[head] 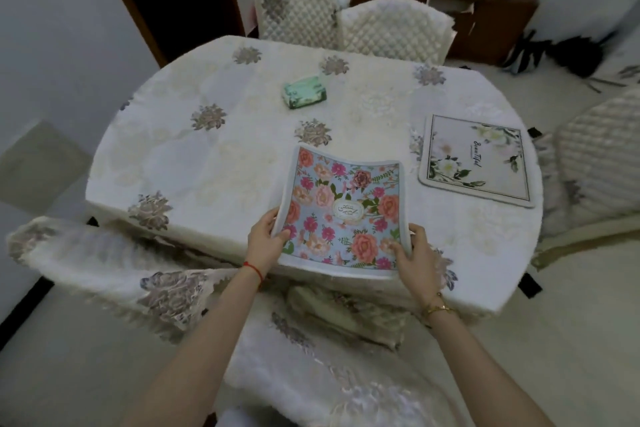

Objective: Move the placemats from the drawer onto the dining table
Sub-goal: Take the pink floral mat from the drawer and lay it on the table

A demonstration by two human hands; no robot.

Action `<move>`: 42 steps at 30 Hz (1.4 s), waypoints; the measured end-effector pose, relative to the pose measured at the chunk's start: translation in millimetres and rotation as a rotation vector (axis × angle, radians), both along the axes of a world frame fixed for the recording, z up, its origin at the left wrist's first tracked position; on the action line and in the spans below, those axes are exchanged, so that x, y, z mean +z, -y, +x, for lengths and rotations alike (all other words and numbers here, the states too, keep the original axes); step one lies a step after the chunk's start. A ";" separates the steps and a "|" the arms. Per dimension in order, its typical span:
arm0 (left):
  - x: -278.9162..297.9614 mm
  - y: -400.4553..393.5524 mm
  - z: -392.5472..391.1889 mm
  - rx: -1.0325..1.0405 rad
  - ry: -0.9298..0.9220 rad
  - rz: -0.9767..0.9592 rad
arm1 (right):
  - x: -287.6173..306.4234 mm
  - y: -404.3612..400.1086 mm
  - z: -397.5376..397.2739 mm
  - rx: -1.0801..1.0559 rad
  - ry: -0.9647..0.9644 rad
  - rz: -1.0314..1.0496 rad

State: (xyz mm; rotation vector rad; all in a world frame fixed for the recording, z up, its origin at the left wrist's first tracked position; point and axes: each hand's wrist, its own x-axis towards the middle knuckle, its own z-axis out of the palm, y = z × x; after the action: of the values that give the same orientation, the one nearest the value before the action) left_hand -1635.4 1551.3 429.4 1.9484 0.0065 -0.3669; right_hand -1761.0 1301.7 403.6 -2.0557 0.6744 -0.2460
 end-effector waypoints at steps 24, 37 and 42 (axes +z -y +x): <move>-84.7 16.6 72.7 -0.101 0.003 0.122 | -77.4 11.9 37.6 -0.231 -0.208 -0.232; -86.7 70.7 147.0 -0.520 0.525 0.398 | -71.5 37.0 124.9 0.086 -0.155 -0.479; -95.4 119.8 184.2 -0.695 0.562 0.459 | -86.2 36.1 190.3 0.273 -0.204 -0.503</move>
State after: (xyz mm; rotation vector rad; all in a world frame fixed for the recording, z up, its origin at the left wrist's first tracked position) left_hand -1451.2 1431.5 334.0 2.4081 -1.0487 -0.2620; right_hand -1570.7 1265.6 317.4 -2.6530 0.4733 -0.0467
